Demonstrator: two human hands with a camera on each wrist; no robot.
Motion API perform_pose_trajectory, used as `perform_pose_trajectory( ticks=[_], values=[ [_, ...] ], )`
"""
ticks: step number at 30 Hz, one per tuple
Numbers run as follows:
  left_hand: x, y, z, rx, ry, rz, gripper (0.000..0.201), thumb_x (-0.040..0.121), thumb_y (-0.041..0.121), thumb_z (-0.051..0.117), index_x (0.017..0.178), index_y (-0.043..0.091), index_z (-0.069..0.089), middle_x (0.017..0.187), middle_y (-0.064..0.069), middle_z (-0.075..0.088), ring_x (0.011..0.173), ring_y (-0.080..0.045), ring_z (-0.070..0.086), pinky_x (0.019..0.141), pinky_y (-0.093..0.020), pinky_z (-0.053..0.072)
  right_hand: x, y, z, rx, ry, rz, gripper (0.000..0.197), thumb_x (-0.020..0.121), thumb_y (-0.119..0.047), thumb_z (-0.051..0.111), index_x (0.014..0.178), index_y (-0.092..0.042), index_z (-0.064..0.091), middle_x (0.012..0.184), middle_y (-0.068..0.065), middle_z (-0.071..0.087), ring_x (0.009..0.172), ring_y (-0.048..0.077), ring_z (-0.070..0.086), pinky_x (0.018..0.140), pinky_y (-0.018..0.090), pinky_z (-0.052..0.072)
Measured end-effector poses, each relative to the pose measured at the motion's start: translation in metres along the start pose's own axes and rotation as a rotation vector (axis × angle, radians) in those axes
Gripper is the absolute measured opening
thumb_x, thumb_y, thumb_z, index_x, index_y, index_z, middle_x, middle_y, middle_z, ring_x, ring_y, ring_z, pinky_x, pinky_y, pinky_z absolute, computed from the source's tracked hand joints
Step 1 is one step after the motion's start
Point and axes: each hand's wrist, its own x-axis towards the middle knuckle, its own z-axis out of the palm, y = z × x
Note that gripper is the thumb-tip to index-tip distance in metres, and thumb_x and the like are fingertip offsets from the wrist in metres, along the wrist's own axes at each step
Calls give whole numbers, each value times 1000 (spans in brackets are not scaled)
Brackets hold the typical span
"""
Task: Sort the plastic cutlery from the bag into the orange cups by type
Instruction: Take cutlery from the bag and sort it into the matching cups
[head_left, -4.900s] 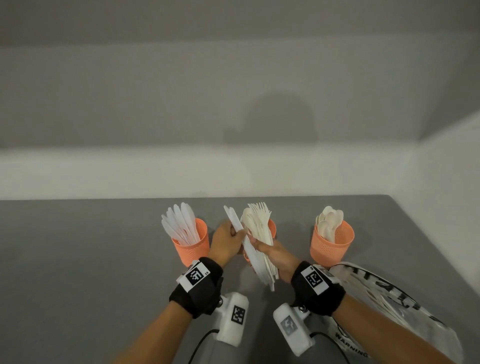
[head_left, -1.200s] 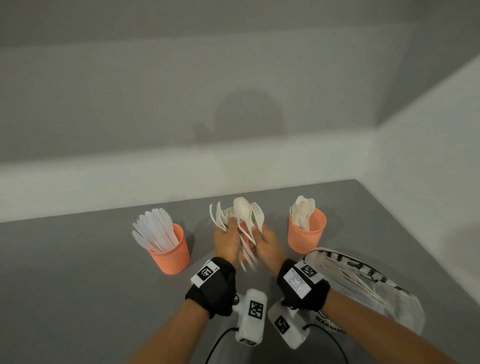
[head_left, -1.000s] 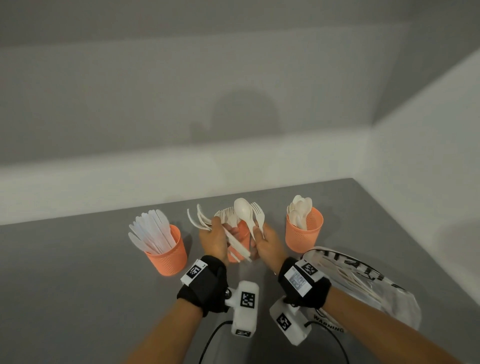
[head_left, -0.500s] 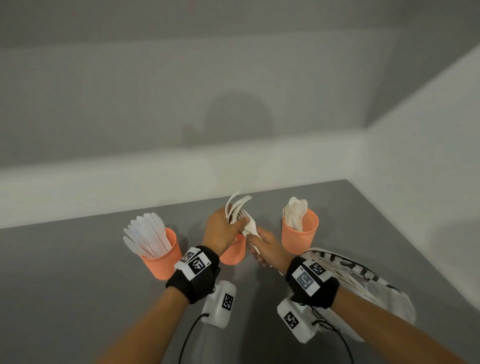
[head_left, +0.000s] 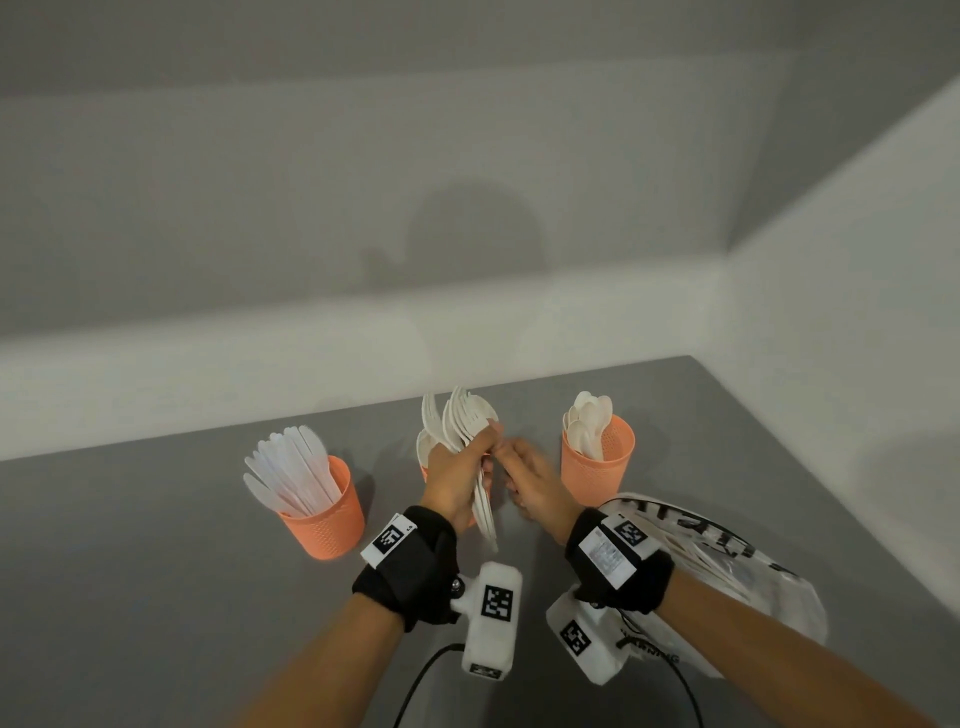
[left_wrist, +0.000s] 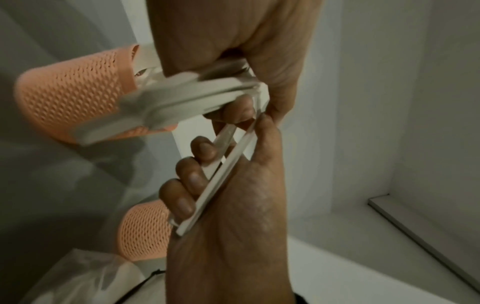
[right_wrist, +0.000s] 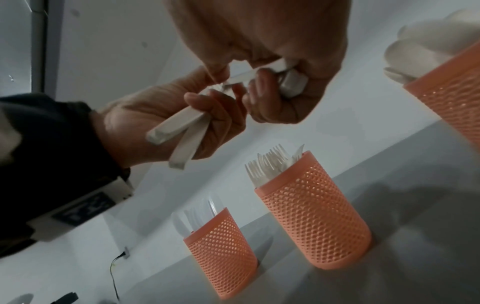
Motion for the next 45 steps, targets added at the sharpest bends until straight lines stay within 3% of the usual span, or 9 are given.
perform_pose_trajectory(
  ticks=[7,18,23,27,31,34,38,41,45],
  values=[
    [4,5,-9,-55,47,-8,20,95,20,48,82,6,57,56,-3,61,44,-7,58,46,-16,51,9,25,-21,3,180,108,19,99,-25,40,99,-12,53,59,-4,41,35,-2,42,38,12,33],
    [53,57,-28,54,185,302,32,88,29,60,62,17,48,37,8,44,37,-6,42,50,-21,46,36,-29,-129,229,540,-18,36,81,14,25,66,-14,42,57,4,42,56,14,42,60,20,38],
    [69,47,-9,126,154,338,34,86,33,63,58,16,52,39,8,49,42,-8,48,62,-29,48,44,-20,-133,176,526,25,37,78,18,25,66,-13,42,57,6,43,58,17,44,62,23,41],
    [73,17,-1,191,145,312,41,85,31,64,53,10,49,38,5,50,41,-7,49,53,-19,48,53,-1,-132,139,503,62,36,76,19,28,64,-12,43,50,4,49,60,19,47,69,29,45],
    [81,-7,-1,234,159,331,27,80,26,70,79,2,59,58,-8,56,49,-12,52,56,-26,48,64,17,-133,49,469,138,24,71,9,50,61,-14,48,55,0,55,73,25,54,77,34,45],
    [85,-19,-2,297,166,359,21,76,12,74,89,11,58,68,-8,61,56,-14,59,60,-26,50,66,33,-132,-112,462,150,22,76,5,62,73,-15,55,71,-3,56,75,18,55,69,22,44],
    [84,-32,-4,596,103,494,35,80,7,68,109,18,51,76,3,57,67,-9,57,66,-16,45,65,48,-124,-235,520,46,35,81,12,46,79,-22,53,69,-3,56,72,12,54,74,17,41],
    [83,-37,-6,706,56,548,46,85,5,61,125,17,41,87,13,50,74,-2,53,70,-17,39,64,48,-119,-360,538,-34,41,75,19,32,87,-6,61,84,12,64,78,16,54,69,7,40],
    [89,-39,-14,982,-51,723,38,90,2,49,128,7,47,116,-5,51,99,-16,54,87,-23,41,59,44,-113,-529,512,-76,44,75,17,32,101,-2,63,115,15,51,100,19,51,85,11,33]
  ],
)
